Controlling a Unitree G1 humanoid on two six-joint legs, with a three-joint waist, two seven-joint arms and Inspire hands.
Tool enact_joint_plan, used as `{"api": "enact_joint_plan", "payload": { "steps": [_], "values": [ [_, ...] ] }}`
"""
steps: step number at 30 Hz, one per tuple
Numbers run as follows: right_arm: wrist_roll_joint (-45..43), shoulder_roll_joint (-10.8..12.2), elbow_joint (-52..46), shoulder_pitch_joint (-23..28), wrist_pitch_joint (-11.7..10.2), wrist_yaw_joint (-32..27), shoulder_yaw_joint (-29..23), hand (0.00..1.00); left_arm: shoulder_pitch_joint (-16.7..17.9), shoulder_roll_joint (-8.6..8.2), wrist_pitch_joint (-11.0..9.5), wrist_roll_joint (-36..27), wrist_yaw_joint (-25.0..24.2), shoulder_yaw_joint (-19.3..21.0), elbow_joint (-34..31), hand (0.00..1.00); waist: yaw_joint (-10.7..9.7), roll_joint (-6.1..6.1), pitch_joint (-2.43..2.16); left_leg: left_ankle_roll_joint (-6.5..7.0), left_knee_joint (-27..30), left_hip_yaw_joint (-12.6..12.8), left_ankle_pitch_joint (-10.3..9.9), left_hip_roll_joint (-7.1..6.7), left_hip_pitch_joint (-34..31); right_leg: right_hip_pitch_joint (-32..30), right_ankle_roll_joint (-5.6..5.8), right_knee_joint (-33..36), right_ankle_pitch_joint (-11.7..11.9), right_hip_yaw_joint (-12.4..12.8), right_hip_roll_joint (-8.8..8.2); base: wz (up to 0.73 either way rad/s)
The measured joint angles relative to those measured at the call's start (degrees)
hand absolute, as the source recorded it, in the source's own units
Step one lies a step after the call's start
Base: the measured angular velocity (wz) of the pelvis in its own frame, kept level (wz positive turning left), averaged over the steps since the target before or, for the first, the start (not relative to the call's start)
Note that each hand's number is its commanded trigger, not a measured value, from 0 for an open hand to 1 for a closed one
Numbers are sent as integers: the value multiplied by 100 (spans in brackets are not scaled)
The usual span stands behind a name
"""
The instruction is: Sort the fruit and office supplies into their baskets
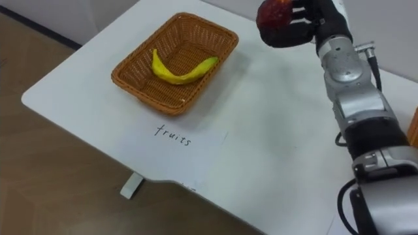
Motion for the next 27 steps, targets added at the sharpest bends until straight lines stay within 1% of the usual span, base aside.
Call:
{"api": "enact_joint_plan", "payload": {
  "steps": [2,4,7,8,10,12,14,15,18,19,20,21,22,23,24,25,26,27],
  "values": [
    [-22,0,-289,0,5,13,10,100,68,-16,26,11,-2,7,0,0,4,-17,-11,-8,-3,-7,7,1,41,41,0,-45,0,-4,13,0],
    [-23,6,-376,0,5,15,32,100,132,-16,38,54,-4,49,1,0,8,-46,-27,-10,-7,-25,8,0,64,116,0,-79,0,-35,18,9],
    [-65,7,-387,0,5,18,83,100,199,-16,49,128,-2,143,1,0,18,-118,-72,-10,-12,-77,8,-15,101,185,17,-92,-11,-95,15,13],
    [-66,7,-387,0,5,36,122,100,200,-14,50,130,-1,160,0,0,32,-146,-68,-11,-12,-126,9,-22,113,227,17,-116,-11,-147,15,14],
    [-103,17,-400,0,40,94,217,100,203,-16,75,138,-4,171,-10,0,103,-181,-67,-12,-19,-138,7,-22,144,285,20,-174,-11,-151,27,4],
    [-85,23,-513,0,119,156,258,100,183,-36,132,208,-23,254,-61,0,179,-214,-50,-15,-23,-140,5,-18,140,279,21,-179,-12,-144,31,0],
    [-70,27,-704,0,166,226,432,100,172,-30,163,337,-28,336,-116,0,268,-247,-37,-21,-24,-156,1,-17,126,278,22,-198,-13,-149,50,2],
    [-71,36,-737,0,175,257,448,100,169,-30,170,374,-28,346,-135,0,288,-252,-37,-21,-24,-169,1,-21,124,281,24,-204,-14,-152,51,11],
    [-185,101,-730,0,191,301,471,100,158,-16,199,462,-28,385,-177,0,369,-287,-31,-19,-10,-333,2,-65,162,361,52,-244,-28,-155,62,25],
    [-228,101,-731,0,191,301,471,100,165,-17,222,498,-30,384,-189,0,391,-292,-31,-19,-6,-343,2,-68,161,363,55,-245,-30,-154,62,13],
    [-262,122,-736,0,203,303,485,100,202,-18,265,540,-35,382,-239,0,476,-305,-28,-19,-2,-349,2,-69,169,373,57,-245,-31,-159,61,4],
    [-264,146,-742,0,215,306,496,100,230,-18,280,572,-36,381,-272,0,485,-311,-25,-19,-1,-359,2,-71,172,382,58,-245,-31,-168,59,10],
    [-268,201,-747,0,258,312,533,100,254,-18,298,623,-44,381,-282,0,485,-317,-20,-19,-1,-404,2,-81,179,405,61,-246,-33,-207,54,19],
    [-277,260,-736,1,295,312,597,100,257,-17,315,635,-52,381,-282,0,488,-319,-1,-19,-7,-457,2,-92,214,451,65,-256,-34,-263,50,19],
    [-306,294,-722,2,309,312,645,100,263,-17,323,644,-55,381,-281,0,510,-318,7,-19,-15,-462,2,-92,241,478,66,-263,-35,-280,50,11],
    [-416,380,-720,45,312,313,674,100,272,-17,332,707,-66,381,-281,0,558,-314,24,-19,-21,-474,-5,-95,285,531,74,-278,-40,-293,51,7],
    [-535,468,-721,71,311,312,675,100,272,-17,334,756,-83,383,-281,0,583,-319,24,-19,-19,-502,-6,-102,287,539,82,-276,-45,-301,49,6],
    [-611,506,-726,72,312,312,675,100,272,-17,334,759,-97,383,-281,0,602,-319,24,-19,-19,-504,-6,-102,277,534,82,-276,-44,-305,49,6]
  ]
}}
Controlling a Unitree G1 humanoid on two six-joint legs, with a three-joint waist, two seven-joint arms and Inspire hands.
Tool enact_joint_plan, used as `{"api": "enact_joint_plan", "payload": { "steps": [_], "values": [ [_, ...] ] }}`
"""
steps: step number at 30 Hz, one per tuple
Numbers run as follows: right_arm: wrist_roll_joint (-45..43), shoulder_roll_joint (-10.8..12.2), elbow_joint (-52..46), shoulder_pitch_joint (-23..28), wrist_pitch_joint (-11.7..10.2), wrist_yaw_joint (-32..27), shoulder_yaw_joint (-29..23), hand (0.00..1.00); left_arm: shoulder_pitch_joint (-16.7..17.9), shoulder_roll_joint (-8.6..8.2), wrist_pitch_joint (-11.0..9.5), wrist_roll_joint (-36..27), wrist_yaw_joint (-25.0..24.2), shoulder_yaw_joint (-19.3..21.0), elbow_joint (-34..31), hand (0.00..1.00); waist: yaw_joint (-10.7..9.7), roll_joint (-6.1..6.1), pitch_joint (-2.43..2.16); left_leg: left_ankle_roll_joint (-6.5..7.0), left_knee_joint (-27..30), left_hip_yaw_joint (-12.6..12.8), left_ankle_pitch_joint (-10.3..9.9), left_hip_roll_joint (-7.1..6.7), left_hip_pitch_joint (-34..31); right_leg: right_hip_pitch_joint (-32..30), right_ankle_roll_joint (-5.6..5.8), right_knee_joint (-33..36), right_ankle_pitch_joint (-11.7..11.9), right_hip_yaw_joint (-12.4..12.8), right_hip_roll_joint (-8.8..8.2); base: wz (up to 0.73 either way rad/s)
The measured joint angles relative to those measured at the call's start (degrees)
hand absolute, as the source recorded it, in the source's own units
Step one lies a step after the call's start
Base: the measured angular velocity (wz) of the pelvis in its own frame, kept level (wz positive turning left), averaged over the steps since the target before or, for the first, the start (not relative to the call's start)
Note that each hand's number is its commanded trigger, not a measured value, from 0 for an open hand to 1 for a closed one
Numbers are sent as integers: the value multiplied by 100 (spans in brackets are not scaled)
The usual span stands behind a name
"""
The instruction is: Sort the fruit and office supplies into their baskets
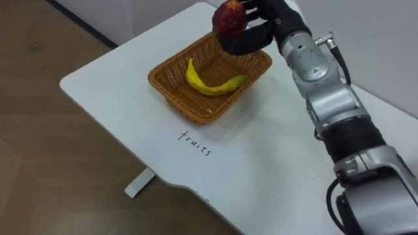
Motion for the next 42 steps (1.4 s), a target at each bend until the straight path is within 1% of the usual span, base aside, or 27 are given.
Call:
{"api": "enact_joint_plan", "payload": {
  "steps": [2,6,10,17,18,19,20,21,22,24,27,29,32,42],
  "values": [
    [-274,29,-34,2,-1,-3,67,100,11,5,0,0,-44,0,0,0,55,0,0,-1,-2,-22,-2,-8,-11,2,0,3,0,-17,-3,4],
    [-409,29,-39,3,-2,-9,101,100,32,8,1,22,-54,0,-20,0,86,-6,-4,-1,20,-63,-3,-23,-37,13,0,14,0,-96,-16,6],
    [-378,29,-40,16,-6,-63,102,100,34,10,0,117,-58,0,-63,0,110,-11,-8,-2,24,-60,-3,-24,-55,13,1,26,0,-62,-17,1],
    [-281,29,-39,68,-6,-161,102,100,28,23,-1,109,-82,4,-105,0,114,-31,-22,-1,14,-47,-1,-23,-28,26,1,26,0,-29,-15,0],
    [-281,29,-39,76,-6,-162,102,83,28,27,-1,109,-85,4,-105,0,114,-34,-24,-1,11,-46,-1,-23,-23,29,1,26,0,-28,-15,0],
    [-271,29,-39,95,-6,-162,102,60,28,38,-1,110,-98,5,-103,0,117,-48,-34,-1,6,-41,-1,-19,-14,31,3,26,-1,-21,-15,0],
    [-258,29,-39,107,-6,-162,102,31,25,50,-1,113,-108,6,-97,0,117,-67,-48,-1,4,-35,-1,-16,-7,24,4,26,-2,-9,-12,0],
    [-256,29,-39,111,-6,-162,102,5,25,54,-1,114,-109,10,-93,0,117,-76,-53,-1,4,-33,-1,-15,-4,22,4,26,-2,-4,-11,0],
    [-252,29,-39,126,-6,-162,102,0,25,56,-1,114,-113,32,-84,0,117,-92,-65,0,3,-29,-1,-14,-2,22,4,26,-2,3,-10,0],
    [-249,29,-39,147,-7,-162,102,0,25,57,-1,113,-117,89,-72,0,116,-116,-74,0,3,-24,-1,-14,2,23,4,26,-2,8,-11,0],
    [-186,29,-39,174,-7,-162,102,0,27,78,-1,110,-117,116,-35,0,115,-141,-64,0,4,-19,-1,-15,8,49,4,22,-2,11,-11,0],
    [-106,28,-39,230,-7,-162,101,0,35,86,1,111,-117,124,-25,0,118,-132,-28,3,3,-19,-7,-16,62,104,6,19,-3,14,-13,0],
    [-91,28,-51,236,-7,-164,100,0,36,81,24,111,-162,124,-26,0,132,-149,-29,0,9,-16,-22,-17,62,106,6,20,-3,22,-11,0],
    [-81,27,-167,238,-9,-199,98,0,41,82,35,117,-227,228,-96,0,117,-149,-32,-1,11,2,-18,-10,97,119,6,20,-3,30,-7,0]
  ]
}}
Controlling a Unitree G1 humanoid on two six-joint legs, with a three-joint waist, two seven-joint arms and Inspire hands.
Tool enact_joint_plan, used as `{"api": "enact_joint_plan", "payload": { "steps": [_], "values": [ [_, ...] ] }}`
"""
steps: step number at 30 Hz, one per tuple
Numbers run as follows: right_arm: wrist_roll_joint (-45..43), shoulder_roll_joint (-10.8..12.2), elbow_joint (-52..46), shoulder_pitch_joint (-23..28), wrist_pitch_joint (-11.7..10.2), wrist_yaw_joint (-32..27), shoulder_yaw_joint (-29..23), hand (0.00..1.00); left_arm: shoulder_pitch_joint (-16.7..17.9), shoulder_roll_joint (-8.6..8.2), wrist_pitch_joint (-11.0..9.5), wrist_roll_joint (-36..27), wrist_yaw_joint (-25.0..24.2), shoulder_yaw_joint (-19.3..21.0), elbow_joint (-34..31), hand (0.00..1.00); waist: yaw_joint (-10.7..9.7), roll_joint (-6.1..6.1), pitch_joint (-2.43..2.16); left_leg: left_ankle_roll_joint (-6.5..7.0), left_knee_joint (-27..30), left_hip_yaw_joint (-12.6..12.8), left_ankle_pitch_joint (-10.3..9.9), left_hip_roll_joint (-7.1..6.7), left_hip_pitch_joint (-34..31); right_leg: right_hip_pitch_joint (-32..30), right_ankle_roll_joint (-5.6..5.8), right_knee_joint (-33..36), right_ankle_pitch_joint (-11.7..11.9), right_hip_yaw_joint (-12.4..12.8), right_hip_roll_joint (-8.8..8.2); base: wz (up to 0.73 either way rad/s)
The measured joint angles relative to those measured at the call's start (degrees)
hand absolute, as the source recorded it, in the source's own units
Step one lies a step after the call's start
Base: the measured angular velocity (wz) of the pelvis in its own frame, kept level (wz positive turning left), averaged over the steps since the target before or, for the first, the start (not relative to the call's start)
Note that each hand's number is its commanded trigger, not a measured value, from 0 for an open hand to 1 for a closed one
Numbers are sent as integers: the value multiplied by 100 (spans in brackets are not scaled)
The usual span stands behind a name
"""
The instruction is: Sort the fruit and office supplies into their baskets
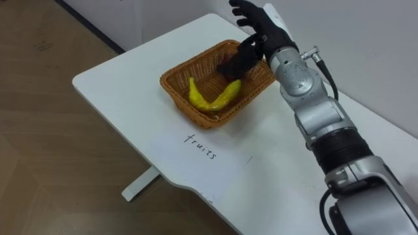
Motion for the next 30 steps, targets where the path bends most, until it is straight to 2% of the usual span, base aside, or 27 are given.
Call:
{"api": "enact_joint_plan", "payload": {
  "steps": [7,12,16,21,24,27,30],
  "values": [
    [-4,0,-1,15,0,0,-1,0,0,-1,0,1,-18,1,-3,0,-8,2,0,1,-7,33,-1,7,22,-4,0,0,0,29,1,-1],
    [-4,-1,-9,16,0,8,-2,0,7,-6,0,6,-72,56,8,0,20,10,1,8,-40,102,-5,18,92,8,0,7,0,155,8,-10],
    [-87,-41,-146,16,-2,75,-4,0,-35,-28,1,149,-97,125,103,0,23,31,-7,26,-42,273,-25,64,88,-48,-11,-8,33,301,34,-20],
    [-45,-115,-674,19,-8,129,-3,0,-60,-47,5,198,-63,176,80,0,33,71,-41,27,-96,646,-62,180,96,-198,-49,-13,118,610,104,-38],
    [7,-126,-951,22,-6,135,-31,0,-174,-40,3,201,33,195,128,0,-165,113,-46,28,-106,744,-61,203,137,-217,-56,-24,141,701,130,-16],
    [3,-132,-1290,23,-8,176,-278,0,-289,-48,-11,202,33,285,114,0,-436,191,-56,29,-133,806,-61,213,158,-216,-55,-29,149,772,140,-12],
    [36,-312,-1766,143,-8,172,-567,0,-336,-56,-35,203,48,319,87,0,-668,212,-88,30,-161,826,-62,219,182,-216,-56,-20,149,859,150,-7]
  ]
}}
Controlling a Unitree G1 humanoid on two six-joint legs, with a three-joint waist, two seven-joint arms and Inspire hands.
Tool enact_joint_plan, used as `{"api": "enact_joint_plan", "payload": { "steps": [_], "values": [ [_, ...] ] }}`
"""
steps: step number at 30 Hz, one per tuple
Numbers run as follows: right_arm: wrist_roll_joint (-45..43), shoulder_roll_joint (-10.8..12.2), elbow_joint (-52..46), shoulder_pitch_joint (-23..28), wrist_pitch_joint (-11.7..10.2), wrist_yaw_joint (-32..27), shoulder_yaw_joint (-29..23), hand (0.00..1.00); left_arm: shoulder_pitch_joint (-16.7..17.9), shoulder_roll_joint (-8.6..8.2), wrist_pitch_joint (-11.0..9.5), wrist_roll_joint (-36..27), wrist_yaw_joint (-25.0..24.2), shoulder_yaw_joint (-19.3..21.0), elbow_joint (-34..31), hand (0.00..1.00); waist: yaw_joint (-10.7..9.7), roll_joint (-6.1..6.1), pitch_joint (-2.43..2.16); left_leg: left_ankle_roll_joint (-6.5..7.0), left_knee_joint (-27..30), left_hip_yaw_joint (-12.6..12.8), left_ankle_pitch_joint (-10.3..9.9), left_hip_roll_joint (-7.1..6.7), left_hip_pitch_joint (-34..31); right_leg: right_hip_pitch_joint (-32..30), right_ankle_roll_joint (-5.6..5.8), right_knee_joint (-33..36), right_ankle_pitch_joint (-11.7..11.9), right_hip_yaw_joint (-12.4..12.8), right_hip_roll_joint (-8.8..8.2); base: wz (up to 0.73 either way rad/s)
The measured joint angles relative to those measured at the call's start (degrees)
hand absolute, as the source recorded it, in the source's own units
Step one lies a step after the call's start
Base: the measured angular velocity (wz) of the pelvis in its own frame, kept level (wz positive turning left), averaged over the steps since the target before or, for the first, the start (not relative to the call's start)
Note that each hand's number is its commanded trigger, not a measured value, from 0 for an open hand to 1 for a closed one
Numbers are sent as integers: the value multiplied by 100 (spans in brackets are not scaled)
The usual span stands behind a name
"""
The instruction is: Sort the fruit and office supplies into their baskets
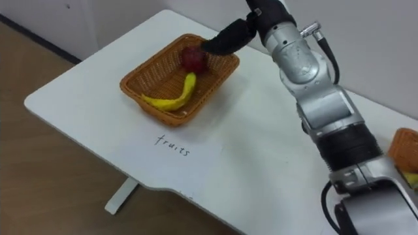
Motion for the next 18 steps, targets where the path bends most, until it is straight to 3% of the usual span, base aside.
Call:
{"api": "enact_joint_plan", "payload": {
  "steps": [2,9,12,14,18],
  "values": [
    [146,-246,-167,9,-19,1,-162,0,-54,-11,-45,0,41,10,-19,0,-164,17,-14,2,-45,46,1,5,62,12,1,-1,0,73,13,-12],
    [212,-335,-536,369,-17,-137,-1127,0,-110,-48,-95,8,122,30,-96,0,-641,47,-32,8,-124,176,-4,27,211,82,2,-6,1,197,27,-10],
    [236,-455,-878,555,-8,-218,-1388,0,-148,-47,-93,-1,125,35,-83,0,-888,81,-64,11,-121,173,-8,28,206,84,3,-4,1,207,31,0],
    [386,-661,-920,569,5,-282,-1449,0,-240,-47,-92,-2,125,37,-87,0,-1053,95,-70,10,-113,201,-7,29,212,86,3,-1,2,222,35,0],
    [422,-685,-946,575,11,-302,-1730,0,-311,-46,-92,-5,123,40,-85,0,-1178,133,-54,-9,-152,359,-29,88,315,94,-17,-3,23,382,93,-23]
  ]
}}
